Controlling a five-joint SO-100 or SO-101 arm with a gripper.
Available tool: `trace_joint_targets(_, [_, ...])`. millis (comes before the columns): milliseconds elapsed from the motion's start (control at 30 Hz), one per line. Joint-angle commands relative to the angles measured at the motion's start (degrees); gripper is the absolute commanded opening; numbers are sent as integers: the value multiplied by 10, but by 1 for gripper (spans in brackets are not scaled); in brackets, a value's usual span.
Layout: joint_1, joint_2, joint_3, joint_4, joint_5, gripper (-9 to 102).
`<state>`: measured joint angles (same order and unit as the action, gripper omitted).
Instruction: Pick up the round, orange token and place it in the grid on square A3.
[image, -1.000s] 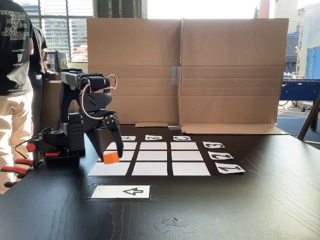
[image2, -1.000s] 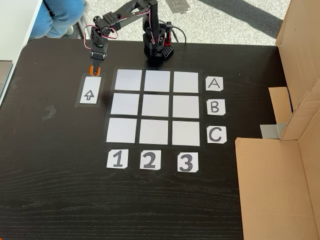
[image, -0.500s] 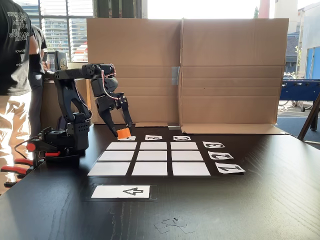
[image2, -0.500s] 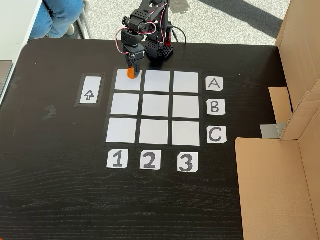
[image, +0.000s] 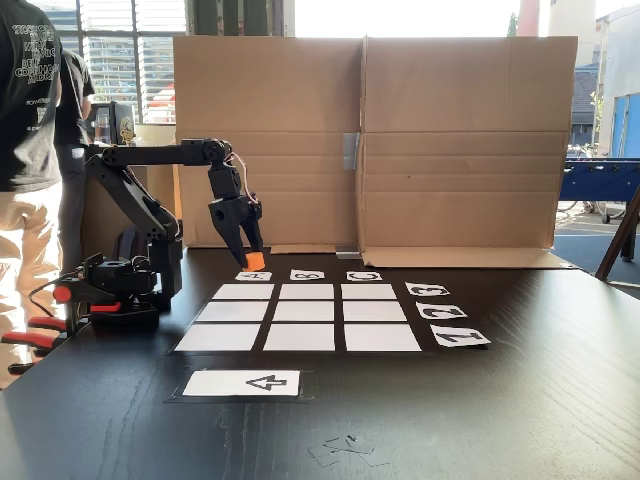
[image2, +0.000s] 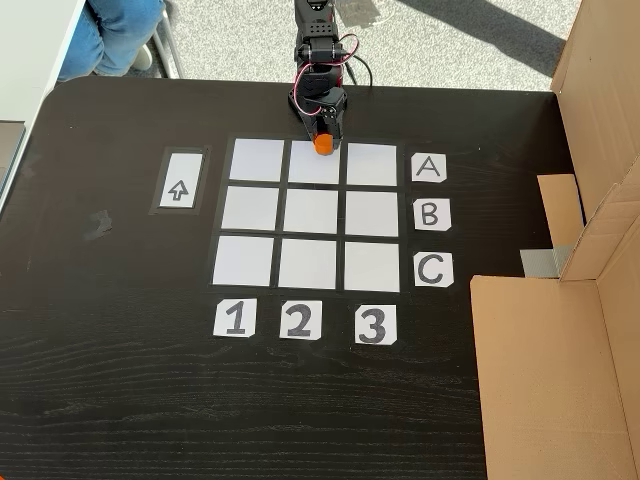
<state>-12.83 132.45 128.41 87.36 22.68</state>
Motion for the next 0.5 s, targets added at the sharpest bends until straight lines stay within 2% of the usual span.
trace_joint_targets(0, [-70, 37, 34, 11, 18, 0])
trace_joint_targets(333, [-143, -15, 62, -40, 29, 0])
trace_joint_targets(467, [-164, -71, 89, -108, 40, 0])
